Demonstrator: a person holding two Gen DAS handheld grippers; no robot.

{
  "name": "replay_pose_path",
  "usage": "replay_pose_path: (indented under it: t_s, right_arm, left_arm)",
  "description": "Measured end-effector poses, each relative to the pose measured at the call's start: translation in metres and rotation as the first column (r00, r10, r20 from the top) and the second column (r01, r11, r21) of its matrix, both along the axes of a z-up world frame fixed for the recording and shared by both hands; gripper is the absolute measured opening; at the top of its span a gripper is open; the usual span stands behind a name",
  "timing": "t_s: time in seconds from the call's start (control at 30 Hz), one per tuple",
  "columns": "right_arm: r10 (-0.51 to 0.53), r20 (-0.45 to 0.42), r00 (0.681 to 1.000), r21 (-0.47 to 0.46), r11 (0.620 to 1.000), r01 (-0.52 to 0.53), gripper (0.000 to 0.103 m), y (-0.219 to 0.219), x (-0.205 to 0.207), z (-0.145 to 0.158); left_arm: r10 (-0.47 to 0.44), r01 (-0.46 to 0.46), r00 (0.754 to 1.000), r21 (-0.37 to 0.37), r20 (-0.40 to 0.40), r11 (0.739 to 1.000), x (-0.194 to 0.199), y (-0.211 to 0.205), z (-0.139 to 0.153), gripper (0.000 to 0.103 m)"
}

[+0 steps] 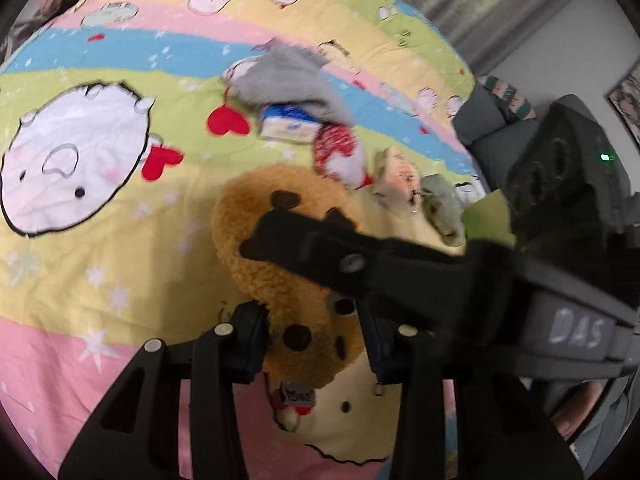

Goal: Organize soft objects
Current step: 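Carry the cookie plush with the right tool into the box and release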

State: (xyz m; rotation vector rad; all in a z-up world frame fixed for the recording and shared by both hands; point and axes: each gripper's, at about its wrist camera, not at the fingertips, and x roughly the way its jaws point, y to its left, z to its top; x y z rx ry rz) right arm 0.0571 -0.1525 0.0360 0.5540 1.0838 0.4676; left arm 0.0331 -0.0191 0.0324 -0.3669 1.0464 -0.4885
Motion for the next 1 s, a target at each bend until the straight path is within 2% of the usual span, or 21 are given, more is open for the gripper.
replay_pose_path:
  t_s: [0.17,0.27,0.43,0.57,0.7,0.87,1.0]
  right_arm:
    - [-0.028,0.05,0.998,0.039,0.999,0.026,0.076,-0.011,-0.008,0.017]
    - [-0.069,0.097,0.993,0.052,0.997,0.065,0.072,-0.024,-0.017,0.032]
    - [-0.156,0.193,0.969,0.074,0.987,0.144,0.069,-0.054,-0.032,0.063]
    - [-0.233,0.281,0.931,0.08,0.973,0.219,0.068,-0.088,-0.05,0.09]
    - [-0.328,0.347,0.879,0.096,0.945,0.314,0.068,-0.122,-0.071,0.107]
    - [-0.456,0.39,0.8,0.09,0.883,0.46,0.066,-0.164,-0.095,0.12]
    - [-0.552,0.392,0.736,0.092,0.819,0.566,0.063,-0.198,-0.112,0.119]
  left_arm:
    - [-0.018,0.016,0.996,0.03,0.088,0.999,-0.009,-0.01,0.021,0.037]
    - [-0.037,0.033,0.99,0.037,0.133,0.999,-0.009,-0.019,0.033,0.037]
    - [-0.096,0.081,0.968,0.076,0.232,0.994,-0.014,-0.042,0.063,0.037]
    - [-0.156,0.132,0.938,0.099,0.31,0.986,-0.021,-0.066,0.088,0.037]
    - [-0.237,0.201,0.891,0.133,0.386,0.971,-0.026,-0.101,0.111,0.037]
    - [-0.33,0.302,0.832,0.135,0.447,0.944,-0.033,-0.147,0.126,0.037]
    - [-0.398,0.388,0.8,0.119,0.45,0.914,-0.035,-0.182,0.127,0.037]
